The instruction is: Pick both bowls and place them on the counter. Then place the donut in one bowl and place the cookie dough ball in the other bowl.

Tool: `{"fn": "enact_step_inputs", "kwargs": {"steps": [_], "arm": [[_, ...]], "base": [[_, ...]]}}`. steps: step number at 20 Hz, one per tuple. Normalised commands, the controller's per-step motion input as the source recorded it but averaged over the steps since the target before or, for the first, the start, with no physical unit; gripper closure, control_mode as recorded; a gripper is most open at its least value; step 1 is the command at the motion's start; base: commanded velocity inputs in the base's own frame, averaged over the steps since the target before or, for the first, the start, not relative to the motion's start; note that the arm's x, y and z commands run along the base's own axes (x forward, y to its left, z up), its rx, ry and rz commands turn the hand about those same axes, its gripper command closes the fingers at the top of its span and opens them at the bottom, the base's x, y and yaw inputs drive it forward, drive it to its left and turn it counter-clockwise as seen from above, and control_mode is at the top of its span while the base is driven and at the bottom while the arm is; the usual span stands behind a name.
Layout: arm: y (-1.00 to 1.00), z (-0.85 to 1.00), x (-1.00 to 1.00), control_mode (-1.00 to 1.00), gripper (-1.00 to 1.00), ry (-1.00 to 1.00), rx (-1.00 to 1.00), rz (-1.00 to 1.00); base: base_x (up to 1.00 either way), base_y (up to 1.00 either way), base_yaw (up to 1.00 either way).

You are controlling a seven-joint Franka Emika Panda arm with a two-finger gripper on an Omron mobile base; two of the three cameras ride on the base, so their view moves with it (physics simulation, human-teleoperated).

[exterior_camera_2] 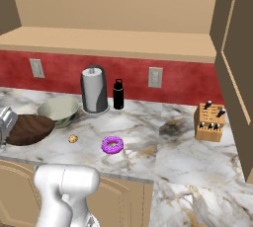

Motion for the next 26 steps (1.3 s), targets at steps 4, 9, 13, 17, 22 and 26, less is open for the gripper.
{"fn": "enact_step_inputs", "kwargs": {"steps": [4, 9, 13, 17, 22, 26], "arm": [[0.06, -0.42, 0.13, -1.00, 1.00, 0.02, -0.02, -0.04], [0.03, -0.34, 0.20, -1.00, 1.00, 0.00, 0.00, -0.04], [0.08, -0.27, 0.08, -1.00, 1.00, 0.00, 0.00, -0.01], [0.06, -0.22, -0.02, -1.00, 1.00, 0.00, 0.00, -0.01], [0.14, -0.16, -0.15, -1.00, 1.00, 0.05, 0.00, -0.03], [0.33, -0.07, -0.13, -1.00, 1.00, 0.02, 0.00, -0.02]], "base": [[0.00, 0.00, 0.00], [0.00, 0.00, 0.00], [0.00, 0.00, 0.00], [0.00, 0.00, 0.00], [0.00, 0.00, 0.00], [0.00, 0.00, 0.00]]}}
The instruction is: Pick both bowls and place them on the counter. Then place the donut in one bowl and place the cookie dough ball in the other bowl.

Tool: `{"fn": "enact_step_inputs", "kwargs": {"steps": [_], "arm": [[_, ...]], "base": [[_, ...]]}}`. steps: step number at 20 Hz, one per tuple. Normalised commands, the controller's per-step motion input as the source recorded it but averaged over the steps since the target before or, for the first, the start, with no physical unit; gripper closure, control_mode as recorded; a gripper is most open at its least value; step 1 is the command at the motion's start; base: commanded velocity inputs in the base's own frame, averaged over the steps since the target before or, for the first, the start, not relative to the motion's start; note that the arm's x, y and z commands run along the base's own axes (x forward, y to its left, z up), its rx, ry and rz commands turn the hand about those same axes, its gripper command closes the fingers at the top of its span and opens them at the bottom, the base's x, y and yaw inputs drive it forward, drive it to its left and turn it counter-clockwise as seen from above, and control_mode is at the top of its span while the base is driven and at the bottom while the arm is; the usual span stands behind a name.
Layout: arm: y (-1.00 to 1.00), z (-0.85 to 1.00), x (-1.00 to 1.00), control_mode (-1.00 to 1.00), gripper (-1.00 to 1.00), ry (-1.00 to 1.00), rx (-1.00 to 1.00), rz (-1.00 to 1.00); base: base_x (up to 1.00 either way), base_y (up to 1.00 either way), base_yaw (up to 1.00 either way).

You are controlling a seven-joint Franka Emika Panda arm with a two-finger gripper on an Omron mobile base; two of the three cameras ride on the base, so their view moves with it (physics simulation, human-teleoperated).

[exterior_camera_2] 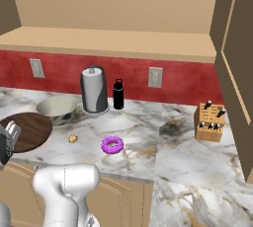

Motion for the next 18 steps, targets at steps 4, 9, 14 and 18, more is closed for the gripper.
{"fn": "enact_step_inputs", "kwargs": {"steps": [4, 9, 14, 18], "arm": [[0.37, -0.07, -0.14, -1.00, 1.00, 0.00, 0.00, 0.00], [0.14, -0.15, -0.04, -1.00, 1.00, 0.03, -0.02, -0.03], [0.14, -0.25, 0.07, -1.00, 1.00, 0.00, -0.01, -0.04], [0.25, -0.22, 0.23, -1.00, 1.00, -0.05, 0.00, 0.00]], "base": [[0.00, 0.00, 0.00], [0.00, 0.00, 0.00], [0.00, 0.00, 0.00], [0.00, 0.00, 0.00]]}}
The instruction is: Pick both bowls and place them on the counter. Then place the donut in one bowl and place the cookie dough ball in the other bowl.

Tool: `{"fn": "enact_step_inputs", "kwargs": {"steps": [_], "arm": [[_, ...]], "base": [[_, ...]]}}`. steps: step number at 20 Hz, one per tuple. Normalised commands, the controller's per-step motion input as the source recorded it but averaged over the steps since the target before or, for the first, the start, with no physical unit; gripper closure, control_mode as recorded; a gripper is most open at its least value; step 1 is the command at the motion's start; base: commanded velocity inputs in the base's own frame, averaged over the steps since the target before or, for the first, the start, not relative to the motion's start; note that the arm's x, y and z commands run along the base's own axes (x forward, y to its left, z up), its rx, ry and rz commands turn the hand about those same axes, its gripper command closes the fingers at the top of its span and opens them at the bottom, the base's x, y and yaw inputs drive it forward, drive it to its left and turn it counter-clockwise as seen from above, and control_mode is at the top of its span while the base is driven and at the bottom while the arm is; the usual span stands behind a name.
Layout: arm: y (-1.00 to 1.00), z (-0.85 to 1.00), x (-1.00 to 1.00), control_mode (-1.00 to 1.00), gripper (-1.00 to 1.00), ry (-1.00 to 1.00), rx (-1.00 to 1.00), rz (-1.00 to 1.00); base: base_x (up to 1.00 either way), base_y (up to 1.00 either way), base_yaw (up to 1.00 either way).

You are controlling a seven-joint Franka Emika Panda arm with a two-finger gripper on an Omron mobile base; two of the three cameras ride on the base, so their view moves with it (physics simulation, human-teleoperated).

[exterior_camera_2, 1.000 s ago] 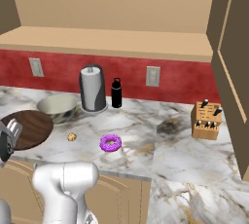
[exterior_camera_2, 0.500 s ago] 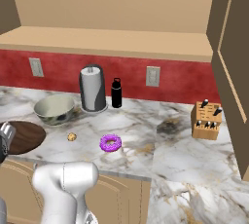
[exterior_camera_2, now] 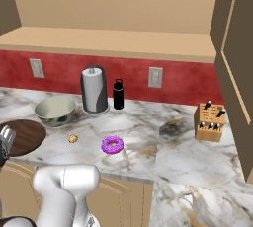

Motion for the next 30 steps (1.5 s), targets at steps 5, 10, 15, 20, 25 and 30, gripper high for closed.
{"fn": "enact_step_inputs", "kwargs": {"steps": [5, 10, 15, 20, 25, 30], "arm": [[0.14, -0.15, 0.29, -1.00, 1.00, 0.00, 0.00, 0.00], [0.07, -0.07, 0.21, -1.00, 1.00, 0.00, 0.00, 0.00], [0.07, 0.00, 0.10, -1.00, 1.00, 0.00, 0.00, 0.00], [0.08, -0.01, 0.00, -1.00, -1.00, 0.00, 0.00, 0.00], [0.00, 0.00, 0.00, -1.00, -1.00, 0.00, 0.00, 0.00], [-0.01, 0.16, -0.16, -1.00, -1.00, -0.04, 0.00, 0.00]], "base": [[0.00, 0.00, 0.00], [0.00, 0.00, 0.00], [0.00, 0.00, 0.00], [0.00, 0.00, 0.00], [0.00, 0.00, 0.00], [0.00, 0.00, 0.00]]}}
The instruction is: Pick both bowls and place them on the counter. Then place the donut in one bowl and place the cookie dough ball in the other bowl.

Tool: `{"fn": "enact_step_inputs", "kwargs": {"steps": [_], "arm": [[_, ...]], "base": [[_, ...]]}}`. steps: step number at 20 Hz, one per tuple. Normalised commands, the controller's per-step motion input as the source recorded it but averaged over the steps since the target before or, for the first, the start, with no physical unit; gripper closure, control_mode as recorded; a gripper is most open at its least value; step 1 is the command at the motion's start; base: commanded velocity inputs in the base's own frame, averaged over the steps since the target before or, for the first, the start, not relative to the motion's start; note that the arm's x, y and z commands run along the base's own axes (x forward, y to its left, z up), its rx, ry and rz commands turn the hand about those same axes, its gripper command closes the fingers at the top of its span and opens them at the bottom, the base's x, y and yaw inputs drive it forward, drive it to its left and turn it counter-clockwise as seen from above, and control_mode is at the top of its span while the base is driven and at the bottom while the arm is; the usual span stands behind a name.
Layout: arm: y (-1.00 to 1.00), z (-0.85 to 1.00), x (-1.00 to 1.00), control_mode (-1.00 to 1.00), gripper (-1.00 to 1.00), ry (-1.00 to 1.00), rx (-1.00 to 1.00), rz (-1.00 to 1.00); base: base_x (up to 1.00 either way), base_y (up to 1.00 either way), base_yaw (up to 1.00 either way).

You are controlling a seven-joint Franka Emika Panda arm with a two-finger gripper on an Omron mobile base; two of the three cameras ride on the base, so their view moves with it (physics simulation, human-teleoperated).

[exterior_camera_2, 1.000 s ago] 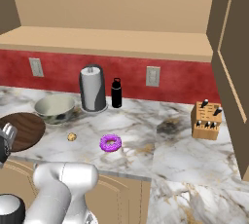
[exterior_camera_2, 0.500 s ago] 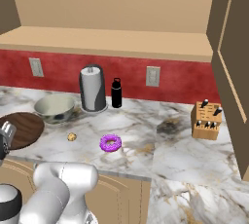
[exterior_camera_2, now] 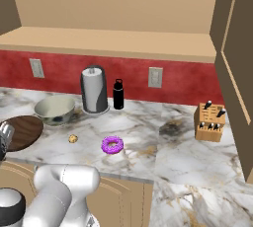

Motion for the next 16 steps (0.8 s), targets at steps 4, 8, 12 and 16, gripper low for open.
{"fn": "enact_step_inputs", "kwargs": {"steps": [4, 8, 12, 16], "arm": [[-0.08, 0.27, -0.30, -1.00, -1.00, -0.06, 0.00, 0.00], [-0.20, 0.30, -0.37, -1.00, -1.00, -0.05, 0.00, 0.00], [-0.40, 0.36, -0.42, -1.00, -1.00, -0.05, 0.01, 0.00], [-0.42, 0.40, -0.43, -1.00, -1.00, -0.05, 0.01, 0.00]], "base": [[0.00, 0.00, 0.00], [0.00, 0.00, 0.00], [0.00, 0.00, 0.00], [0.00, 0.00, 0.00]]}}
